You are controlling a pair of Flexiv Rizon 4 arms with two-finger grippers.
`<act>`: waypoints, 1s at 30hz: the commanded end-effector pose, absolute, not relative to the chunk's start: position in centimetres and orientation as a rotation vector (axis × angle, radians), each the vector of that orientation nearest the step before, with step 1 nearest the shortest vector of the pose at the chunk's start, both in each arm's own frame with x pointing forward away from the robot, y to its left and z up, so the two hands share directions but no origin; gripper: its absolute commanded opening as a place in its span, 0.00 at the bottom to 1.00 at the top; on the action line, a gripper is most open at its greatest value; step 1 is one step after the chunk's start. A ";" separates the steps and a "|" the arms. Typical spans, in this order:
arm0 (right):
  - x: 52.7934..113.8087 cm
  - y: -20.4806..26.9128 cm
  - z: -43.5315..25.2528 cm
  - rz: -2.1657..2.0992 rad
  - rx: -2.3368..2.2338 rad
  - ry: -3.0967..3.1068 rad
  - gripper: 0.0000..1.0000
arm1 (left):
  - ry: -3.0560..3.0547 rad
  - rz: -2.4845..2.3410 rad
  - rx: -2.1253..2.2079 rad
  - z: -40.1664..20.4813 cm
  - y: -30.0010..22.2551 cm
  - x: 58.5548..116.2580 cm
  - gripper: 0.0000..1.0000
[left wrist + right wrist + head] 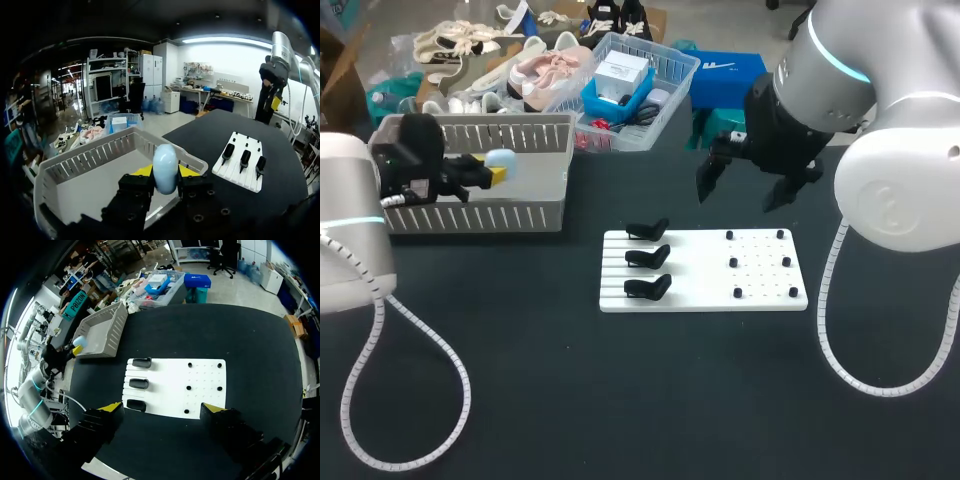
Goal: Pick up each earbud case from the left stands, insert the matching earbuds, close the lid, and place the case in the box.
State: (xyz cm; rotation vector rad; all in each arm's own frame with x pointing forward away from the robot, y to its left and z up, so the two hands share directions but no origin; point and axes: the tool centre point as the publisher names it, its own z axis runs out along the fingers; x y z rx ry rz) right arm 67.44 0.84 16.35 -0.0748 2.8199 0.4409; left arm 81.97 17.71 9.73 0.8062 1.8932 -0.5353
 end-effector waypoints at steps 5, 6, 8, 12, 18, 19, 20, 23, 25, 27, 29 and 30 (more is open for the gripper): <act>67.1 0.8 16.3 0.438 -0.069 2.812 1.00 | 1.975 -0.499 0.782 8.2 17.6 85.1 0.00; 67.1 0.8 16.3 0.438 -0.069 2.812 1.00 | 1.978 -0.497 0.779 8.1 17.6 85.1 0.03; 67.1 0.8 16.3 0.438 -0.069 2.812 1.00 | 1.986 -0.488 0.776 8.1 17.7 85.2 0.37; 67.1 0.8 16.3 0.438 -0.069 2.812 1.00 | 1.984 -0.480 0.777 8.1 17.7 85.0 0.63; 67.1 0.8 16.3 0.438 -0.069 2.812 1.00 | 1.943 -0.460 0.805 9.4 17.8 83.5 0.95; 67.1 0.8 16.3 0.438 -0.069 2.812 1.00 | 1.927 -0.461 0.811 9.8 17.7 83.2 0.98; 67.1 0.8 16.3 0.438 -0.069 2.812 1.00 | 1.913 -0.457 0.827 10.3 17.5 82.6 1.00; 67.1 0.8 16.3 0.438 -0.069 2.812 1.00 | 1.862 -0.464 0.880 11.5 16.7 81.0 1.00; 67.1 0.8 16.3 0.438 -0.069 2.812 1.00 | 1.833 -0.469 0.906 12.3 15.9 79.6 1.00; 67.1 0.8 16.3 0.438 -0.069 2.812 1.00 | 1.808 -0.490 0.923 12.7 15.4 78.7 1.00; 67.1 0.8 16.3 0.438 -0.069 2.812 1.00 | 1.792 -0.507 0.950 13.1 14.7 77.5 1.00; 67.1 0.8 16.3 0.438 -0.069 2.812 1.00 | 1.789 -0.514 0.971 13.3 14.4 76.8 1.00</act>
